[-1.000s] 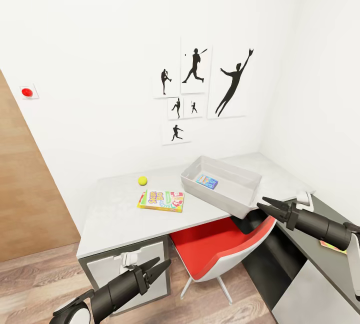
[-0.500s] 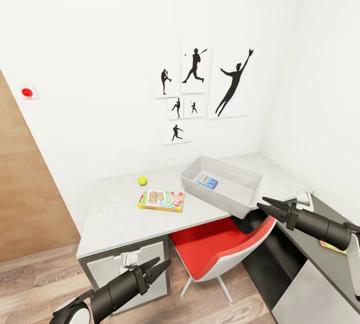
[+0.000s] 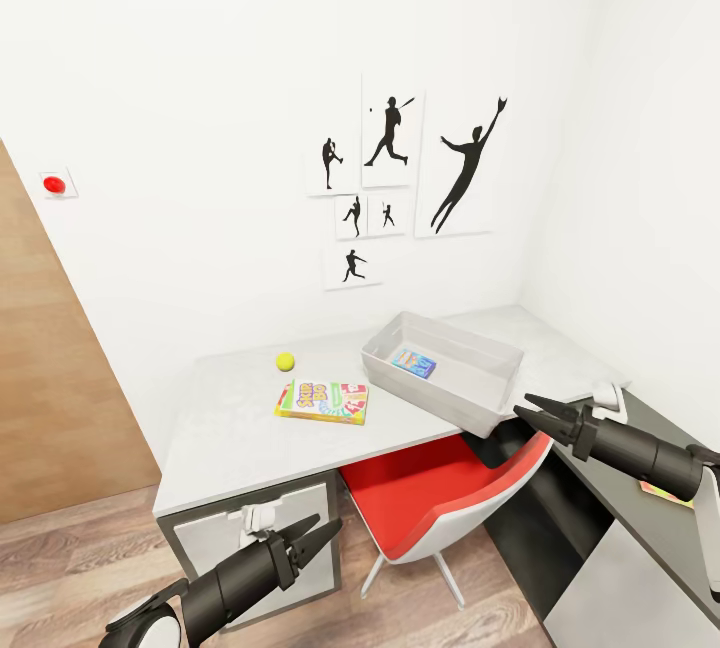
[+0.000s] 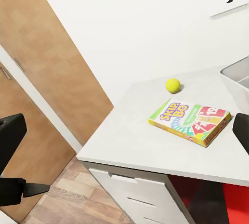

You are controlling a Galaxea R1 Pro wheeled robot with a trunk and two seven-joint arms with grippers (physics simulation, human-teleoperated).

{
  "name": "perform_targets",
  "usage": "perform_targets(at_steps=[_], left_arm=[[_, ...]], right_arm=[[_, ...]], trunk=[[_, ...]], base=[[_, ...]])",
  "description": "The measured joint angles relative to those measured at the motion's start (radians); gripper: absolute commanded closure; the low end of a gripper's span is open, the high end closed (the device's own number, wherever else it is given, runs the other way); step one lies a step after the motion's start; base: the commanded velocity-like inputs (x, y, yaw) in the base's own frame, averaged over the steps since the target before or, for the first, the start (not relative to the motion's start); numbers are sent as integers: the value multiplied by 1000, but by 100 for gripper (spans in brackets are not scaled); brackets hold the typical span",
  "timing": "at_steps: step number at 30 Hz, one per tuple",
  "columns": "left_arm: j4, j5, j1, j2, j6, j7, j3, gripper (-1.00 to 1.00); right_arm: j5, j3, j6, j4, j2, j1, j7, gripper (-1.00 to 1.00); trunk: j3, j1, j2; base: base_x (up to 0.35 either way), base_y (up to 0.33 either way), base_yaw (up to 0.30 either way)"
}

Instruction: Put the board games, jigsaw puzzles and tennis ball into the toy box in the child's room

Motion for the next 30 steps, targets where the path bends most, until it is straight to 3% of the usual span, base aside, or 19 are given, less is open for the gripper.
perform_targets(at_steps=[11, 30], left_arm=[[1, -1, -1, -8, 0, 1, 3, -100], [3, -3, -1, -17, 0, 2, 6, -100]], right_arm=[[-4, -7, 11, -2, 0, 12, -1, -100], [-9, -13, 24, -3, 0, 22, -2, -100]], trunk=[[1, 0, 0], [5, 0, 0]], base=[[0, 0, -84], [0, 0, -252]])
